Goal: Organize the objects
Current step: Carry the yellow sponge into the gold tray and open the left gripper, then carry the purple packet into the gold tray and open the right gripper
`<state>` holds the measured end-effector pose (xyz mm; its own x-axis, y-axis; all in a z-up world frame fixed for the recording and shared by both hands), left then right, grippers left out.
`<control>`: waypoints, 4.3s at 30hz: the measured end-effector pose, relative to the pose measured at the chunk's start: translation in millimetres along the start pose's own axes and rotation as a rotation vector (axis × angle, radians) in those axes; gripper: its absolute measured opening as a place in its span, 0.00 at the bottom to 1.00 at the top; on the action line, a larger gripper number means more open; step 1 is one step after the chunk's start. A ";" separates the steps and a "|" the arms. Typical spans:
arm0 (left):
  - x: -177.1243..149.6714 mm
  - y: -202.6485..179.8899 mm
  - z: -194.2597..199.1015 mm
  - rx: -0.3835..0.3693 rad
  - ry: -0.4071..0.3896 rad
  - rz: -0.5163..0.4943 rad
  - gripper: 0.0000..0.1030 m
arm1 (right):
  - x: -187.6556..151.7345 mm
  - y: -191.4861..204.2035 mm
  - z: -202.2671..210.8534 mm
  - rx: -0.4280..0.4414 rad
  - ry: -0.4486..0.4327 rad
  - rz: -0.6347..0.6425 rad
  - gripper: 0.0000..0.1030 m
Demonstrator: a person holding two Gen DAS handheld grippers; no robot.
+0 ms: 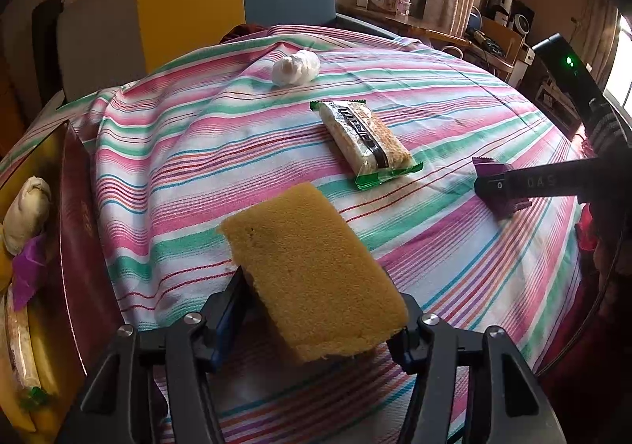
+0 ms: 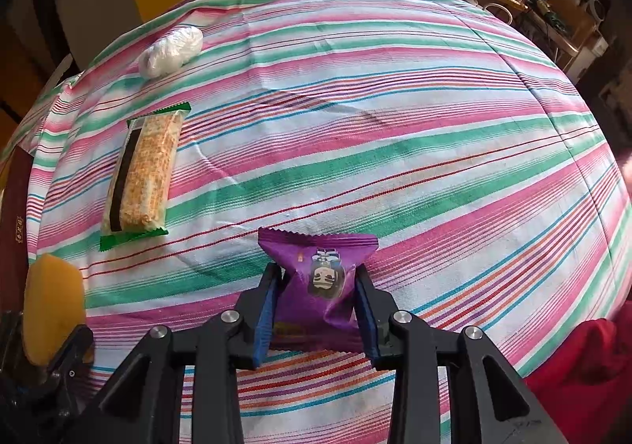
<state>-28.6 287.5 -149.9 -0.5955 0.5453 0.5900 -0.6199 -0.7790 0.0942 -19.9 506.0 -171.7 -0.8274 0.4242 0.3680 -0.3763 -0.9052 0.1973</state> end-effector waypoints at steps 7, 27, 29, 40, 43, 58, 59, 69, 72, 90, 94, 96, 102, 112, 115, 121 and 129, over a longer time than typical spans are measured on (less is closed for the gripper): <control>12.0 9.5 35.8 -0.027 -0.061 0.033 0.56 | -0.7 -1.7 1.0 -0.011 -0.001 0.015 0.36; 23.3 127.9 135.2 0.142 -0.181 0.283 0.56 | -1.6 -5.9 5.8 -0.031 -0.004 0.037 0.36; 17.9 136.7 135.7 0.156 -0.174 0.300 0.56 | -1.3 -1.9 3.1 -0.036 -0.004 0.041 0.36; -25.5 202.9 126.8 0.141 -0.103 0.469 0.56 | -3.3 5.7 1.3 -0.050 -0.004 0.057 0.37; -40.4 235.6 135.7 0.124 -0.113 0.557 0.56 | -3.4 5.7 1.3 -0.051 -0.004 0.059 0.37; -44.6 207.2 90.5 -0.096 0.020 0.549 0.56 | -5.1 5.7 3.6 -0.055 -0.003 0.064 0.37; -42.6 203.7 84.9 -0.105 0.030 0.542 0.56 | -5.0 5.6 3.6 -0.055 -0.003 0.064 0.37; -41.8 181.9 36.8 -0.027 0.151 0.426 0.59 | -2.7 3.9 4.9 -0.054 -0.001 0.065 0.37; -44.3 177.4 32.4 -0.049 0.164 0.414 0.61 | -2.7 3.9 4.9 -0.055 -0.002 0.065 0.37; -52.1 209.7 111.4 0.133 -0.043 0.438 0.81 | -2.8 4.9 5.3 -0.055 -0.003 0.064 0.36; -63.6 226.5 129.1 0.221 -0.049 0.467 0.81 | -2.6 5.1 4.8 -0.054 -0.004 0.061 0.35; -69.0 230.5 133.4 0.254 -0.035 0.468 0.81 | -2.2 5.0 5.3 -0.051 -0.005 0.057 0.35; -78.5 229.8 146.8 0.279 -0.056 0.462 0.81 | 1.2 11.3 9.1 -0.027 -0.007 0.068 0.34; -85.1 231.0 145.0 0.280 -0.025 0.474 0.75 | 17.2 106.8 47.7 0.164 -0.109 0.209 0.34; -88.9 235.0 144.6 0.273 -0.021 0.491 0.75 | 18.7 160.1 58.6 0.239 -0.126 0.327 0.34; -96.4 246.2 146.0 0.274 -0.017 0.516 0.75 | 3.6 270.2 67.0 0.386 -0.104 0.516 0.34; -117.5 278.9 147.1 0.277 0.009 0.631 0.70 | -26.7 375.2 47.4 0.499 -0.022 0.687 0.34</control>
<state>-56.4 -39.4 -74.9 -0.8044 -0.0370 0.5929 -0.0007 -0.9980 -0.0632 -119.2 156.2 -64.4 -0.7950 -0.2104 0.5689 0.4385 -0.8474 0.2993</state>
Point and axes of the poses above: each gripper's, at about its wrist camera, not at the fingertips, and z roughly against the way its jaws point, y to its left, x to its top, the point moved 4 cm from there along -z, roughly the way its jaws point, and after that the axes turned 11 degrees about x, right-handed, at the moved point
